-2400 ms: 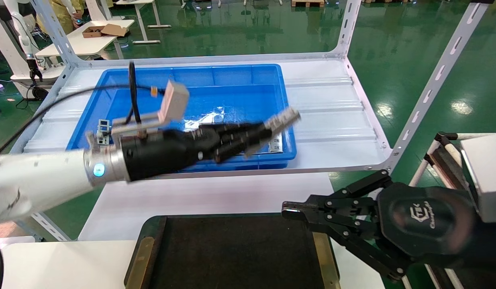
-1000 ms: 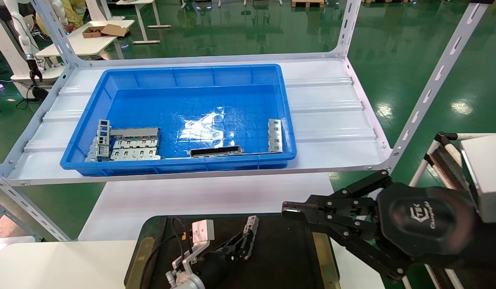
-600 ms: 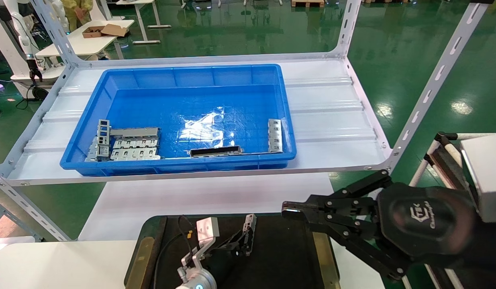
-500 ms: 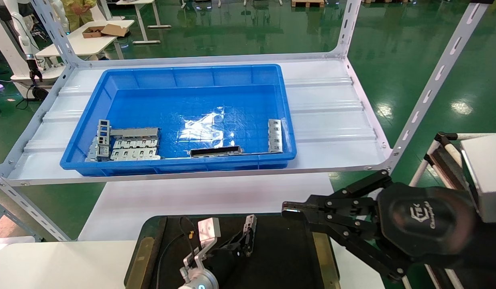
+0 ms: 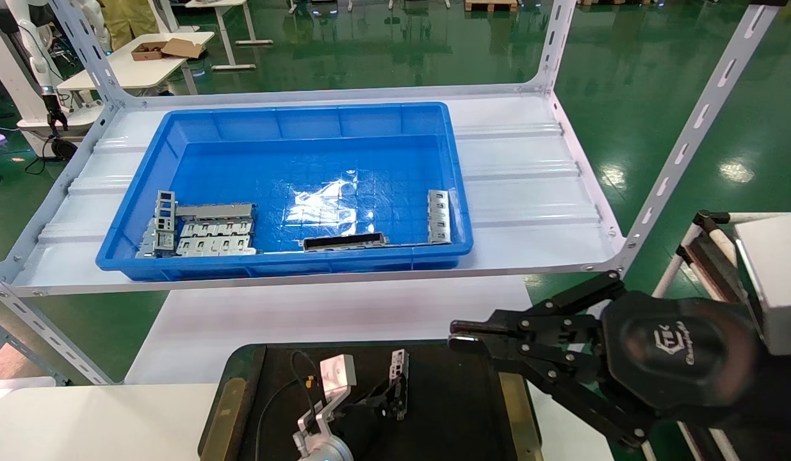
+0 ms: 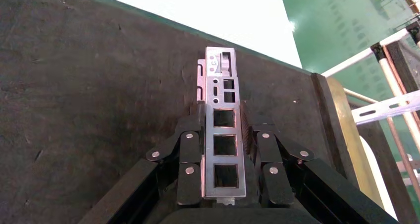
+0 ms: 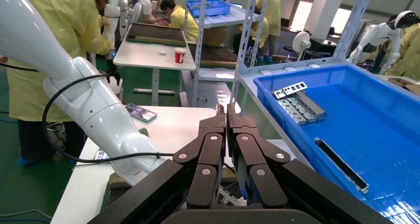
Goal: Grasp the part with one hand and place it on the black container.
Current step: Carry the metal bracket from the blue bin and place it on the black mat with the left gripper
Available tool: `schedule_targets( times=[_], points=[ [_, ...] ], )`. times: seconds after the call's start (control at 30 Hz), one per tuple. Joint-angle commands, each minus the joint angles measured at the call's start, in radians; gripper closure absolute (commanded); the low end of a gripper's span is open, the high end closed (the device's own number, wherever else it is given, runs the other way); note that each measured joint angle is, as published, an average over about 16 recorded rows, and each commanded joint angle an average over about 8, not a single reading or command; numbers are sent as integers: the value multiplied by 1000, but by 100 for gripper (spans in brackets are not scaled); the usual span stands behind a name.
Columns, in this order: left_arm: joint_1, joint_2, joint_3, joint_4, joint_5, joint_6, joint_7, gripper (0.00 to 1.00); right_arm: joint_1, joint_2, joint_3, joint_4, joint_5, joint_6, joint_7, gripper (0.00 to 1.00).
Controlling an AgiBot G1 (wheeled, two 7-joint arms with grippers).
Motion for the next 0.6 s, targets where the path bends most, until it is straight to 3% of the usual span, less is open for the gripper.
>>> schedule_targets(
  times=[0.03, 0.37, 0.6],
  points=[
    [-5, -1, 13, -3, -19, -7, 6, 0, 0, 0, 0, 0, 0, 0, 0, 0],
    [-24, -32, 36, -67, -43, -24, 28, 0, 0, 0, 0, 0, 0, 0, 0, 0],
    [-28, -119, 16, -180, 16, 34, 40, 0, 0, 0, 0, 0, 0, 0, 0, 0]
  ],
)
